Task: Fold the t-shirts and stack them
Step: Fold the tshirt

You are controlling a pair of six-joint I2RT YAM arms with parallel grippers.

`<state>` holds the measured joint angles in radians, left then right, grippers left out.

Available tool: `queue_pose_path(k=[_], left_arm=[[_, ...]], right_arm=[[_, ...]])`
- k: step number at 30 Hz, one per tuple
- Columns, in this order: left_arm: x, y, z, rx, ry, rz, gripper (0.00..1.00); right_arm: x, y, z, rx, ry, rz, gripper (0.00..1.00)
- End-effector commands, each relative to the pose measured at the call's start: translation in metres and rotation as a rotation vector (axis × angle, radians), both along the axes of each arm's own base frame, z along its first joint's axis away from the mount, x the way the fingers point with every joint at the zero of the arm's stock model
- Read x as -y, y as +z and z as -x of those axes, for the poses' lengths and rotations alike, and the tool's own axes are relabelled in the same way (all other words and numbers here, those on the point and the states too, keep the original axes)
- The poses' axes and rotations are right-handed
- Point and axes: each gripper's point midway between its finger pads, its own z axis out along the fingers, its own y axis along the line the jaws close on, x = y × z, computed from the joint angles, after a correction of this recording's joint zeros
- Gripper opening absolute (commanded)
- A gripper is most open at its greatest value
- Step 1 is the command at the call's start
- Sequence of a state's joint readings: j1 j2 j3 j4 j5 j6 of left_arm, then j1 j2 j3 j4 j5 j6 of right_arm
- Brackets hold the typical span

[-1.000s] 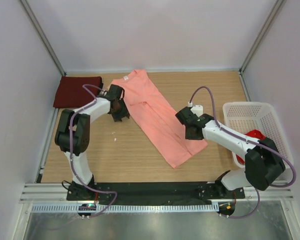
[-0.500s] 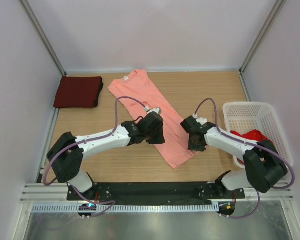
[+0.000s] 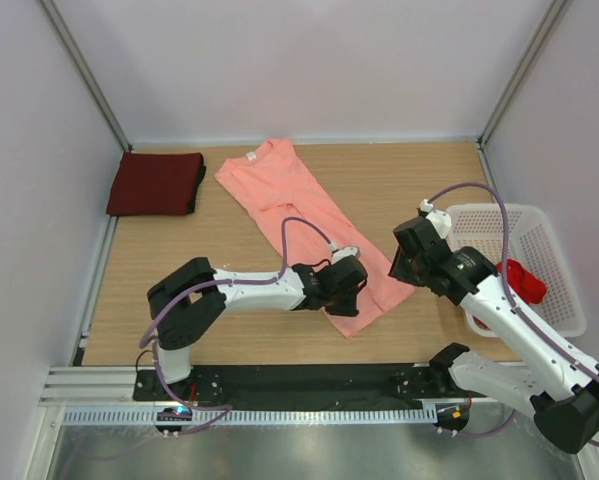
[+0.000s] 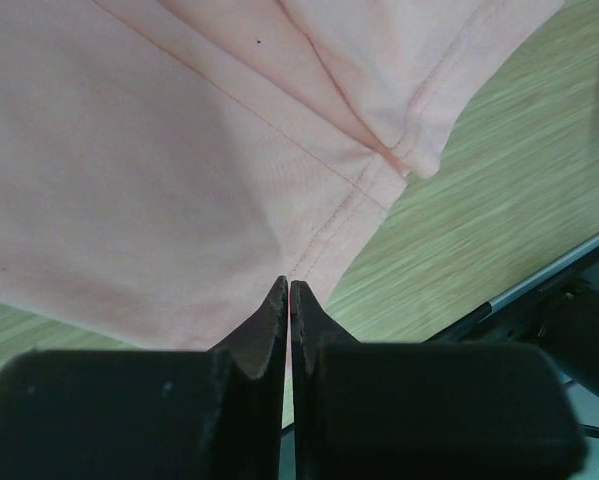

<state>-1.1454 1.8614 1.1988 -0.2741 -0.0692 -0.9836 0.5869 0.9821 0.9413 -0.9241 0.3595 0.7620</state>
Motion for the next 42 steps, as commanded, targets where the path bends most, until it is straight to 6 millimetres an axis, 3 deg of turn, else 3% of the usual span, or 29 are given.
queue_pose_path(k=[1,5,20,23,28,33,36,37,39,40,42], left_arm=[[0.008,0.003,-0.002,0.004,0.022,0.037,0.02],[0.009,-0.01,0.011,-0.046,-0.017,0.016,0.02],[-0.049,-0.042,0.058,-0.146,0.029,-0.139,0.02],[-0.067,-0.043,0.07,-0.148,0.047,-0.165,0.02],[-0.115,-0.039,0.087,-0.143,0.109,-0.209,0.03],[-0.16,-0.035,0.091,-0.132,0.208,-0.246,0.06],[-0.169,-0.009,0.086,-0.092,0.23,-0.221,0.11],[-0.166,0.007,0.073,-0.033,0.252,-0.202,0.15],[-0.175,0.036,0.059,0.038,0.283,-0.192,0.27],[-0.183,0.047,0.04,0.096,0.311,-0.204,0.32],[-0.186,0.075,0.017,0.133,0.348,-0.16,0.33]], right_arm=[[0.01,0.02,0.003,0.04,-0.019,0.012,0.37],[0.007,0.026,0.001,0.047,-0.012,0.006,0.37],[0.0,0.029,-0.012,0.058,-0.001,0.009,0.38],[-0.009,0.022,-0.016,0.046,0.055,0.013,0.39],[-0.03,0.001,-0.025,-0.01,0.135,0.002,0.4],[-0.065,-0.024,-0.036,-0.07,0.254,-0.058,0.4],[-0.087,-0.032,-0.054,-0.047,0.33,-0.085,0.41],[-0.093,-0.026,-0.066,-0.009,0.336,-0.094,0.41],[-0.098,-0.035,-0.076,-0.033,0.33,-0.077,0.42],[-0.105,-0.024,-0.085,-0.01,0.334,-0.086,0.42],[-0.112,-0.021,-0.095,-0.005,0.329,-0.099,0.42]])
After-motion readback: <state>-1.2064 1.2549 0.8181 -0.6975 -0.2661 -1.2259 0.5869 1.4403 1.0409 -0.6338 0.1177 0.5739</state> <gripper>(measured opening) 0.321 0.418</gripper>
